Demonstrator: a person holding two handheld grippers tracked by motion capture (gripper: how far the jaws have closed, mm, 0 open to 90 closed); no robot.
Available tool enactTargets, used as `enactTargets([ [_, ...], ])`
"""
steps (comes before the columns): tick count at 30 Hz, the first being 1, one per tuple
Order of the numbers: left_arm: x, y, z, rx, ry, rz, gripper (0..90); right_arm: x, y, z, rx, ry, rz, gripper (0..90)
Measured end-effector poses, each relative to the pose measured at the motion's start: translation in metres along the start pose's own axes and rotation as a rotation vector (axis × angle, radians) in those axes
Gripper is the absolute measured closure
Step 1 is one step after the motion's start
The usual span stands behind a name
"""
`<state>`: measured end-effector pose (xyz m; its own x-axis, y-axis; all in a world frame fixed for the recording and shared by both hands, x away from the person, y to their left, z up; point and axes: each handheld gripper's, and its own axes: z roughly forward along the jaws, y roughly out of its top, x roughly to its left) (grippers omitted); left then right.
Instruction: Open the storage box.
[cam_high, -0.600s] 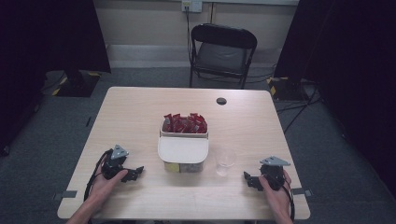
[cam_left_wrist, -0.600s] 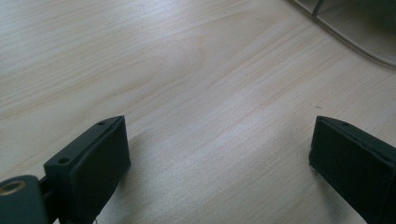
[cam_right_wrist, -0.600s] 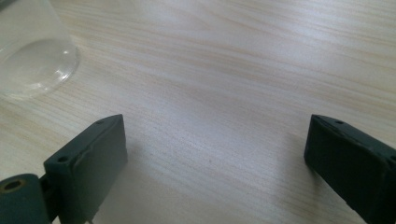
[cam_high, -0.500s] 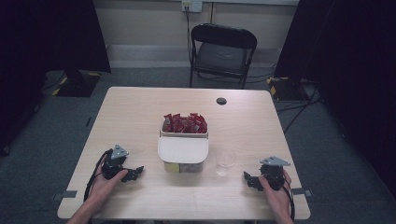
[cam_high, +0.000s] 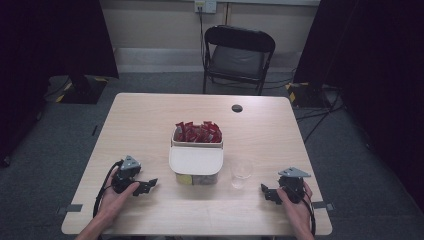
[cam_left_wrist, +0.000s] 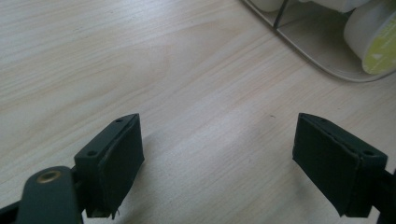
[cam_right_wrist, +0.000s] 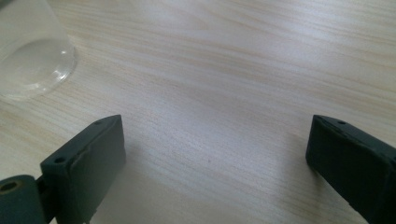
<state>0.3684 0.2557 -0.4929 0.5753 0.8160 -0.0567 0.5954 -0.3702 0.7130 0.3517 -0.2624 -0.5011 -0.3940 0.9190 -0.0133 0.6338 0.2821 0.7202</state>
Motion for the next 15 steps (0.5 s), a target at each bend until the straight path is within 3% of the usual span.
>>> enactTargets([
  [7,-0.009,0.006,-0.002,-0.038,-0.056,0.01,15.7,0.0,0.0,0.0,0.0,0.0,0.0,4.2],
  [15,-0.018,0.011,-0.002,-0.056,-0.131,0.052,15.9,0.0,0.0,0.0,0.001,0.001,0.0,4.2],
])
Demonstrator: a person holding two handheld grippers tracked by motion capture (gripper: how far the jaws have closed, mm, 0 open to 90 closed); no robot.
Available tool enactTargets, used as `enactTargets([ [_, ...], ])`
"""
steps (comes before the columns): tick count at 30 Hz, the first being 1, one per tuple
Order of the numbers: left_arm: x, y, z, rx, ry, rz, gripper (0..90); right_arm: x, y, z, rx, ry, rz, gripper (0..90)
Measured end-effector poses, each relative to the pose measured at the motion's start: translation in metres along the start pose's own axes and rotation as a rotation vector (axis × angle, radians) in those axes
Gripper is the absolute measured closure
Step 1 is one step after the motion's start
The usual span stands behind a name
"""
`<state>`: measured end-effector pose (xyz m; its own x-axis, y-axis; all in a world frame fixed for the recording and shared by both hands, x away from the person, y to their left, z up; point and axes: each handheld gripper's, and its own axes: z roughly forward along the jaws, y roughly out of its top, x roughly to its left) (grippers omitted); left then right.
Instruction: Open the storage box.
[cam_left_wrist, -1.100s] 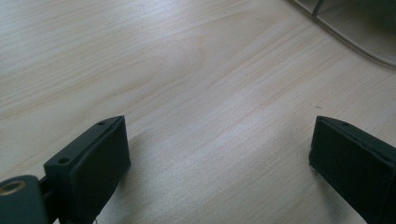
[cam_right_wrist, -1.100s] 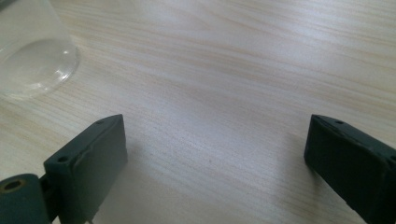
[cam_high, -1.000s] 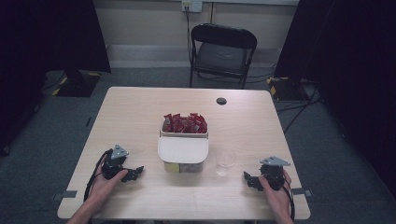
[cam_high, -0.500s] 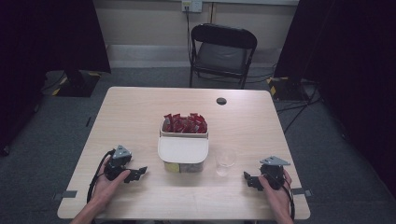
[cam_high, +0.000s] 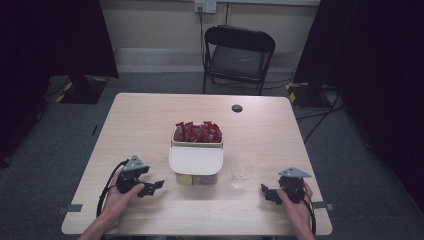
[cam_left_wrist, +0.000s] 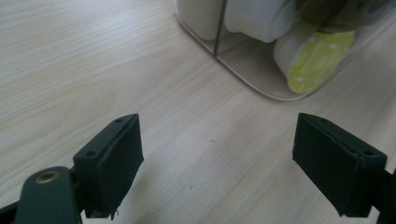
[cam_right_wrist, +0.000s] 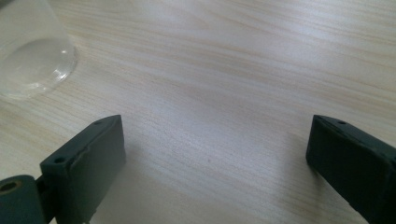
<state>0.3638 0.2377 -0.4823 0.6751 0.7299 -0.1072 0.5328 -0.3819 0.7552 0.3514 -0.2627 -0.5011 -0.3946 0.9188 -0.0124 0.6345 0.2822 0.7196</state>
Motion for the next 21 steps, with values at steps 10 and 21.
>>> enactTargets([
  [10,-0.012,0.011,0.001,-0.004,-0.028,0.026,16.9,-0.001,-0.001,-0.001,0.0,0.006,-0.006,4.1],
  [21,-0.019,0.026,0.004,-0.044,-0.082,0.029,16.8,-0.001,-0.001,-0.001,0.0,0.006,-0.006,4.1],
])
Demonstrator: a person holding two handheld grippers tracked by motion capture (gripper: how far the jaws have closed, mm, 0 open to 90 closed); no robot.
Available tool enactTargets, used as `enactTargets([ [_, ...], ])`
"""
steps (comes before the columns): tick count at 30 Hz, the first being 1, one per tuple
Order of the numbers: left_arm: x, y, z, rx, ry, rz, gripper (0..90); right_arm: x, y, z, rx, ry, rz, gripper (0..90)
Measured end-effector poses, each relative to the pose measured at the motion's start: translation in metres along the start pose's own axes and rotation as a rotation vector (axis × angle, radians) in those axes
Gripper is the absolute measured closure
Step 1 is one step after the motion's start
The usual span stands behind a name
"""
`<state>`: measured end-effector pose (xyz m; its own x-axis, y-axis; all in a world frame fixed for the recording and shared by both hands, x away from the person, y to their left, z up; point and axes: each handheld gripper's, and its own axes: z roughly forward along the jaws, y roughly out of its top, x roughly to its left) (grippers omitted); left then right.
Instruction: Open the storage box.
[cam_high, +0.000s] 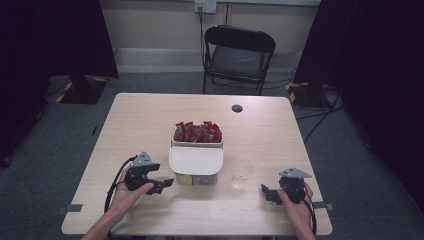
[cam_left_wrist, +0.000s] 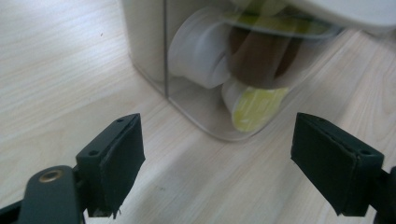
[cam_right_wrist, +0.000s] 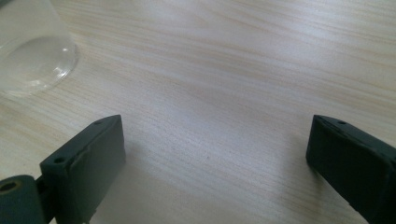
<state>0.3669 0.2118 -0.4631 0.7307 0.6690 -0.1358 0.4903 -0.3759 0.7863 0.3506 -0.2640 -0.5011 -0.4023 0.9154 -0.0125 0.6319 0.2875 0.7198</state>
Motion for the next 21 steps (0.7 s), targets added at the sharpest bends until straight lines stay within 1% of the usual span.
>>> enactTargets([
  [3,-0.003,0.003,0.0,-0.002,0.0,0.004,16.8,0.0,0.0,0.0,0.001,0.0,0.0,4.1],
  [5,-0.005,0.005,0.001,-0.004,-0.009,0.009,16.8,0.0,0.0,0.0,0.0,0.0,0.0,4.1],
  [10,-0.006,0.012,0.002,-0.029,-0.017,0.012,16.7,0.0,0.0,0.0,0.001,0.0,0.0,4.1],
  [12,-0.007,0.013,0.003,-0.039,-0.02,-0.001,16.7,0.0,0.0,0.0,0.001,0.0,0.0,4.1],
  [16,-0.006,0.014,0.003,-0.033,-0.019,0.003,16.7,0.0,0.0,0.0,0.0,0.0,0.0,4.1],
  [17,-0.006,0.016,0.003,-0.04,-0.017,-0.006,16.7,0.0,0.0,0.0,0.001,0.0,0.0,4.1],
  [18,-0.004,0.021,0.002,-0.046,-0.032,-0.023,15.0,0.0,0.0,0.0,0.0,-0.001,0.0,4.0],
  [19,-0.004,0.021,0.002,-0.046,-0.032,-0.023,14.8,0.0,0.0,0.0,0.0,-0.001,0.0,4.0],
  [21,-0.005,0.026,0.003,-0.042,-0.054,-0.016,14.8,0.0,0.0,0.0,0.0,-0.002,0.0,3.9],
])
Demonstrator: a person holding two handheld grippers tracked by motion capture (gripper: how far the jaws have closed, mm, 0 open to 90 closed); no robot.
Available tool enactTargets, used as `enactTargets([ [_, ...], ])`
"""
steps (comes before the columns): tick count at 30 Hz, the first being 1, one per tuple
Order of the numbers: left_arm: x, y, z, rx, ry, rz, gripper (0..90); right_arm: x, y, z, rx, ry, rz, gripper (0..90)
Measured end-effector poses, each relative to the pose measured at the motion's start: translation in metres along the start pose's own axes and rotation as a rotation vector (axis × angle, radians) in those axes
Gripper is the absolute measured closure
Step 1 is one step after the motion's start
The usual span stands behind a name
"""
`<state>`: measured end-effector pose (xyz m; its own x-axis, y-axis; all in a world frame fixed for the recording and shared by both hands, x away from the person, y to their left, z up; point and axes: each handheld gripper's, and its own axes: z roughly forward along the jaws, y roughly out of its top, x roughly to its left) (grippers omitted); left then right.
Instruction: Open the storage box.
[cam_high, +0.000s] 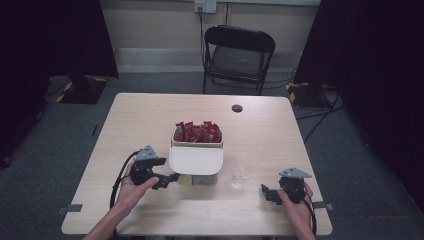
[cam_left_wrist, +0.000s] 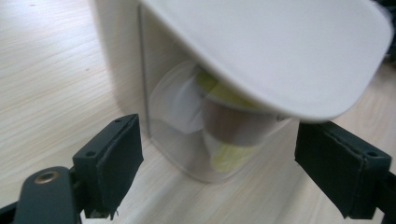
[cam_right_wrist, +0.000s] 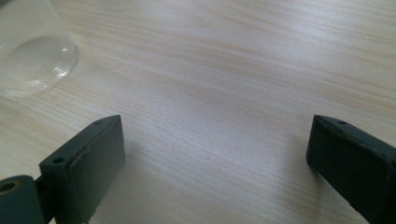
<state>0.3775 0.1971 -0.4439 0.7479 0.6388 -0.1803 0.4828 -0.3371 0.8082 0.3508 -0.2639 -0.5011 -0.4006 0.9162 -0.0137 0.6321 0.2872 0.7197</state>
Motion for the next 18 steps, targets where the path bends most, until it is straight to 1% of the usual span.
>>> enactTargets([
  [1,0.0,0.001,0.0,-0.007,-0.006,0.002,14.6,0.0,0.0,0.0,0.0,0.001,0.0,3.9],
  [2,0.0,0.001,0.0,-0.009,-0.01,-0.008,14.3,0.0,0.0,0.0,0.0,0.0,0.0,3.9],
  [7,-0.001,0.002,-0.001,-0.015,-0.013,-0.01,14.8,0.0,0.0,0.0,0.0,0.0,0.0,3.9],
  [8,-0.001,0.003,-0.002,-0.008,-0.008,-0.008,14.8,0.0,0.0,0.0,0.001,0.0,0.001,3.9],
  [10,-0.001,0.005,-0.002,-0.023,-0.019,-0.007,14.8,0.0,0.0,0.0,0.0,0.0,0.0,3.9],
  [12,-0.001,0.008,-0.003,-0.023,-0.032,-0.007,14.8,0.0,0.0,0.0,0.0,0.0,0.0,3.9],
  [15,-0.002,0.013,-0.004,-0.038,-0.031,-0.011,15.8,0.0,0.0,0.0,0.0,0.0,0.0,3.9],
  [18,-0.002,0.015,-0.005,-0.039,-0.03,-0.01,15.9,0.0,0.0,0.0,0.0,0.0,0.0,3.9],
])
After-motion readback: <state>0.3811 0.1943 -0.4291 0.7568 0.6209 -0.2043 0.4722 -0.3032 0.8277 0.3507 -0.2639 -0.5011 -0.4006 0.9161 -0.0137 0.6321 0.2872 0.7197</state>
